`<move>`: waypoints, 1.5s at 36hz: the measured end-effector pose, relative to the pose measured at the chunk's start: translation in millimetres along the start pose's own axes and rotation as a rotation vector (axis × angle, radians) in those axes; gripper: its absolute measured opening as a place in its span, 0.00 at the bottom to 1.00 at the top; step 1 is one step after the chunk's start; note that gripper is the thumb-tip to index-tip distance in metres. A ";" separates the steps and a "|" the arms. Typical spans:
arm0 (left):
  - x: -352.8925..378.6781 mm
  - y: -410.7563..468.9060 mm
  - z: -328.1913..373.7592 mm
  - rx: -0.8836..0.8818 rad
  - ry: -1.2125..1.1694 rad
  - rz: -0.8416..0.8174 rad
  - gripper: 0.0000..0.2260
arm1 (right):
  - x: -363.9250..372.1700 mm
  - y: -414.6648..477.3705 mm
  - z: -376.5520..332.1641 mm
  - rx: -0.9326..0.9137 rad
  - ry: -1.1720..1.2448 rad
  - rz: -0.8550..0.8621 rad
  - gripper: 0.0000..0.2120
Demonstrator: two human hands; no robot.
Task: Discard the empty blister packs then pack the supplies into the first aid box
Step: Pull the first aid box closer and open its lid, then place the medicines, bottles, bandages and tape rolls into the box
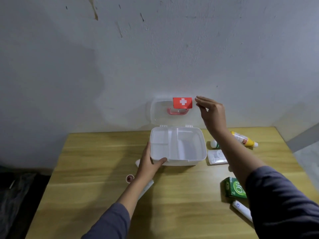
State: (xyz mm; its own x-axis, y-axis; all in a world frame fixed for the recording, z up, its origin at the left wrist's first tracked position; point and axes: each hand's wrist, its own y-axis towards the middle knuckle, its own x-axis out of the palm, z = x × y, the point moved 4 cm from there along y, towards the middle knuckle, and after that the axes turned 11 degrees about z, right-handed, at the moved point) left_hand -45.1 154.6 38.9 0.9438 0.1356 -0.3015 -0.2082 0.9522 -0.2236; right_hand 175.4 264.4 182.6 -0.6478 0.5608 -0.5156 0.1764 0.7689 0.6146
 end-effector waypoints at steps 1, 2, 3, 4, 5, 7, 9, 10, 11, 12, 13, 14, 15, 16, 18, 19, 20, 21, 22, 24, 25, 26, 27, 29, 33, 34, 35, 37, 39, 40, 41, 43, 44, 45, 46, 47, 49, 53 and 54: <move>1.2 -1.9 -0.5 -0.008 -0.011 0.005 0.40 | -2.7 0.5 3.7 0.009 -0.003 0.023 0.10; 2.6 -3.4 -1.5 -0.016 -0.013 0.011 0.40 | -4.4 1.3 7.4 0.022 -0.005 0.039 0.09; 3.8 -4.9 -2.0 -0.021 -0.015 0.015 0.40 | -5.7 2.7 10.8 0.038 -0.003 0.050 0.09; 4.7 -6.2 -2.2 -0.019 -0.022 0.017 0.40 | -6.4 4.5 13.1 0.056 0.002 0.056 0.08; 5.3 -7.1 -2.7 -0.018 -0.032 0.019 0.40 | -6.4 6.4 14.9 0.073 0.009 0.060 0.08; 6.4 -9.5 -2.5 -0.020 -0.037 0.022 0.40 | -5.2 10.0 17.9 0.106 0.024 0.063 0.07; 8.0 -12.2 -3.1 -0.023 -0.053 0.029 0.40 | -3.5 11.2 19.7 0.144 0.043 0.058 0.07; 9.0 -14.0 -3.2 -0.026 -0.068 0.034 0.40 | -3.2 10.5 19.9 0.155 0.050 0.053 0.07; 10.2 -15.5 -4.2 -0.033 -0.079 0.040 0.40 | -3.9 9.0 19.3 0.159 0.052 0.044 0.08; 11.2 -16.5 -4.9 -0.039 -0.088 0.045 0.40 | -5.3 6.7 18.6 0.159 0.047 0.030 0.09; 12.1 -16.6 -6.0 -0.045 -0.094 0.049 0.41 | -7.3 3.8 18.4 0.155 0.036 0.012 0.11; 13.0 -16.7 -6.4 -0.048 -0.098 0.053 0.41 | -10.3 -0.3 19.0 0.158 0.027 -0.008 0.14; 13.9 -16.9 -6.7 -0.047 -0.103 0.056 0.41 | -14.6 -6.3 21.1 0.174 0.024 -0.025 0.17; 14.4 -17.0 -6.3 -0.045 -0.106 0.058 0.41 | -20.3 -14.2 24.1 0.196 0.027 -0.036 0.19; 15.2 -16.6 -7.1 -0.036 -0.110 0.061 0.41 | -35.3 -36.7 34.0 0.237 0.023 -0.039 0.21; 15.7 -16.1 -7.8 -0.030 -0.108 0.060 0.41 | -43.7 -51.4 40.2 0.262 0.010 -0.054 0.22; 16.1 -15.5 -8.2 -0.022 -0.104 0.061 0.41 | -51.6 -67.9 46.9 0.284 -0.012 -0.087 0.22; 16.6 -14.6 -8.9 -0.015 -0.102 0.060 0.41 | -59.0 -85.2 53.6 0.297 -0.041 -0.128 0.22; 17.3 -14.0 -9.2 -0.010 -0.098 0.056 0.40 | -66.6 -102.5 61.0 0.308 -0.064 -0.168 0.23; 19.1 -13.9 -9.5 0.000 -0.086 0.050 0.40 | -81.7 -135.5 78.9 0.364 -0.085 -0.236 0.23; 19.7 -13.7 -9.8 0.004 -0.082 0.055 0.40 | -88.6 -150.3 87.7 0.394 -0.097 -0.280 0.24; 20.3 -13.5 -10.0 0.010 -0.079 0.064 0.40 | -95.0 -163.9 96.8 0.418 -0.114 -0.332 0.25; 21.0 -12.9 -10.8 0.014 -0.076 0.074 0.40 | -100.7 -175.8 104.1 0.426 -0.136 -0.390 0.27; 22.9 -11.7 -12.5 0.013 -0.079 0.083 0.40 | -109.1 -196.2 117.5 0.391 -0.193 -0.497 0.31; 24.9 -9.7 -17.1 0.008 -0.119 0.071 0.41 | -115.1 -219.1 133.9 0.320 -0.321 -0.638 0.40; 24.9 -9.7 -17.6 0.004 -0.120 0.068 0.42 | -114.7 -220.1 135.2 0.317 -0.333 -0.653 0.41; 24.9 -9.5 -18.6 -0.002 -0.123 0.065 0.43 | -113.7 -219.2 135.9 0.323 -0.337 -0.656 0.40; 25.1 -10.2 -19.1 -0.011 -0.133 0.061 0.44 | -110.4 -214.2 137.1 0.340 -0.344 -0.643 0.38; 25.3 -10.9 -18.1 -0.013 -0.141 0.061 0.45 | -106.7 -206.1 135.3 0.327 -0.365 -0.617 0.36; 25.4 -11.3 -17.3 -0.011 -0.136 0.063 0.45 | -105.2 -200.9 133.3 0.320 -0.363 -0.595 0.36; 25.5 -11.2 -16.9 -0.006 -0.129 0.068 0.44 | -104.3 -195.1 130.3 0.318 -0.344 -0.564 0.35; 25.3 -11.7 -15.5 -0.001 -0.118 0.077 0.42 | -103.7 -181.3 119.5 0.317 -0.285 -0.481 0.33; 25.0 -12.1 -14.8 -0.002 -0.114 0.078 0.41 | -103.5 -173.1 111.7 0.307 -0.254 -0.437 0.33; 24.9 -12.2 -15.1 -0.001 -0.109 0.081 0.41 | -102.4 -164.3 102.8 0.283 -0.227 -0.400 0.33; 24.8 -12.6 -14.6 -0.001 -0.103 0.083 0.41 | -99.9 -155.2 93.3 0.247 -0.206 -0.374 0.33; 24.6 -12.6 -14.7 -0.006 -0.107 0.085 0.41 | -96.0 -145.8 83.4 0.205 -0.192 -0.361 0.34; 24.7 -12.4 -14.3 -0.024 -0.129 0.083 0.42 | -84.3 -127.4 65.3 0.121 -0.167 -0.364 0.34; 25.1 -14.2 -12.9 -0.039 -0.117 0.070 0.41 | -52.3 -98.1 41.7 0.023 -0.182 -0.399 0.34; 24.7 -14.6 -12.1 -0.037 -0.108 0.073 0.41 | -43.0 -92.8 38.9 0.006 -0.198 -0.421 0.34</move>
State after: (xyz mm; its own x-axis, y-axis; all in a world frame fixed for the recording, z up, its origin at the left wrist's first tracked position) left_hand -21.8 140.7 23.5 0.9475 0.2347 -0.2174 -0.2848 0.9283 -0.2391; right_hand 215.7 181.0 124.5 -0.5098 0.2473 -0.8240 -0.0666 0.9436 0.3244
